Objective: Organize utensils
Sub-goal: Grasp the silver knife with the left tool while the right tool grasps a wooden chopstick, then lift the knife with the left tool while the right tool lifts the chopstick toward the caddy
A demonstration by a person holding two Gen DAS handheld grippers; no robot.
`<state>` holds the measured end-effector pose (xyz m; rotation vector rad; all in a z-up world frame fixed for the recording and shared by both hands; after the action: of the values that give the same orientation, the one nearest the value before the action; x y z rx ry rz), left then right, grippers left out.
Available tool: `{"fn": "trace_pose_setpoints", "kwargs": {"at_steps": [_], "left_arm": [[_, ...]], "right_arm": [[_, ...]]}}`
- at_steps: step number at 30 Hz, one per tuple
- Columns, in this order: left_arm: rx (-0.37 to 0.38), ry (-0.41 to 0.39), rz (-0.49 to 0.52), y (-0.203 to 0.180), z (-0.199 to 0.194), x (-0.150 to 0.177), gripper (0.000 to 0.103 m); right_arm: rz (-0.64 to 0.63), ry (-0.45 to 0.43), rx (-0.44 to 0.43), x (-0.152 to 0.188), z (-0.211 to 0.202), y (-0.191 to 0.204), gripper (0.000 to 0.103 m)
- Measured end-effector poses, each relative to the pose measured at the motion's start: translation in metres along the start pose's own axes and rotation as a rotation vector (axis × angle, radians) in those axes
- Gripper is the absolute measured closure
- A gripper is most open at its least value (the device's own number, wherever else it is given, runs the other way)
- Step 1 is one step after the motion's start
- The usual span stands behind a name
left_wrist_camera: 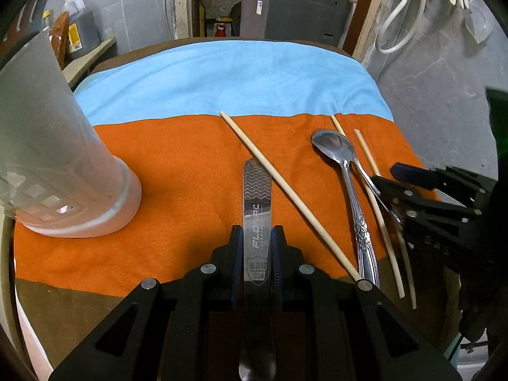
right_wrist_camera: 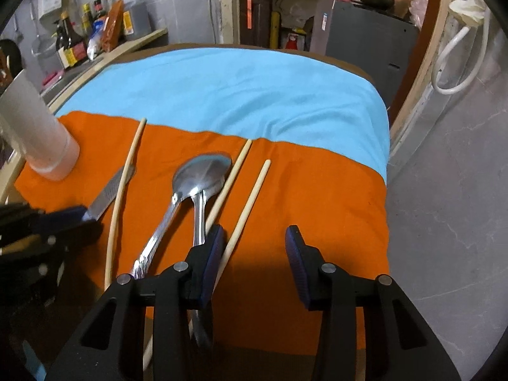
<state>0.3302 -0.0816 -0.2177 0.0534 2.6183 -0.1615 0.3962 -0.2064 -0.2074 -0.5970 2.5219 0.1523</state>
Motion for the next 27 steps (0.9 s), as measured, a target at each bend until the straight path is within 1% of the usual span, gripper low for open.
{"fn": "trace_pose_setpoints", "kwargs": {"at_steps": [1, 3, 5, 8, 10, 13, 14, 15, 16, 18, 21, 23, 25, 27], "left_arm": [[0.005, 0.001, 0.0, 0.001, 0.0, 0.0, 0.088], [0.009, -0.003, 0.0, 0.002, -0.001, 0.0, 0.088], [0.005, -0.01, 0.001, 0.001, -0.001, 0.001, 0.088], [0.002, -0.003, -0.002, 0.001, 0.0, 0.001, 0.088], [0.001, 0.003, 0.01, -0.001, 0.0, 0.0, 0.088], [-0.007, 0.009, 0.032, -0.003, 0.001, -0.001, 0.088], [-0.006, 0.009, 0.033, -0.003, 0.002, -0.001, 0.088], [0.0, 0.007, 0.026, -0.002, 0.002, -0.001, 0.088], [0.007, 0.003, 0.017, 0.0, 0.001, -0.001, 0.089], [0.033, -0.009, -0.009, 0.003, -0.001, 0.0, 0.089], [0.104, -0.034, -0.073, 0.009, -0.007, 0.003, 0.089], [0.123, -0.058, -0.096, 0.012, -0.014, 0.007, 0.089], [0.141, -0.085, -0.111, 0.014, -0.023, 0.012, 0.089], [0.156, -0.112, -0.122, 0.016, -0.032, 0.017, 0.089]], "right_arm": [[0.003, 0.002, 0.007, 0.001, -0.001, -0.002, 0.07], [0.015, 0.0, 0.024, 0.006, -0.005, -0.009, 0.081], [0.018, -0.005, 0.027, 0.01, -0.007, -0.011, 0.084], [0.052, 0.003, 0.002, 0.008, -0.005, -0.012, 0.084], [0.096, 0.014, -0.033, 0.002, -0.001, -0.016, 0.082], [0.12, 0.018, -0.054, -0.006, 0.003, -0.015, 0.08], [0.125, 0.009, -0.053, -0.007, 0.004, -0.014, 0.083], [0.136, 0.0, -0.054, -0.008, 0.004, -0.014, 0.09], [0.151, -0.007, -0.052, -0.009, 0.004, -0.015, 0.093], [0.207, -0.012, -0.082, -0.007, 0.003, -0.023, 0.096], [0.297, -0.022, -0.147, -0.006, 0.002, -0.033, 0.099], [0.363, -0.068, -0.218, -0.003, -0.007, -0.037, 0.1], [0.385, -0.101, -0.236, 0.0, -0.016, -0.039, 0.1], [0.4, -0.158, -0.26, 0.003, -0.029, -0.039, 0.1]]}}
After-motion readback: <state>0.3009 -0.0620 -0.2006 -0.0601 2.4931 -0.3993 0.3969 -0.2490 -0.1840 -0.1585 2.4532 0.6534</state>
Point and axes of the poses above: each gripper's, at about its wrist camera, not at the fingertips, and z roughly the way its jaws point, y to its left, x to its underside, the point moved 5 cm from there along z, roughly the way its jaws point, and after that the axes turned 1 degree about x, right-handed, at the moved point
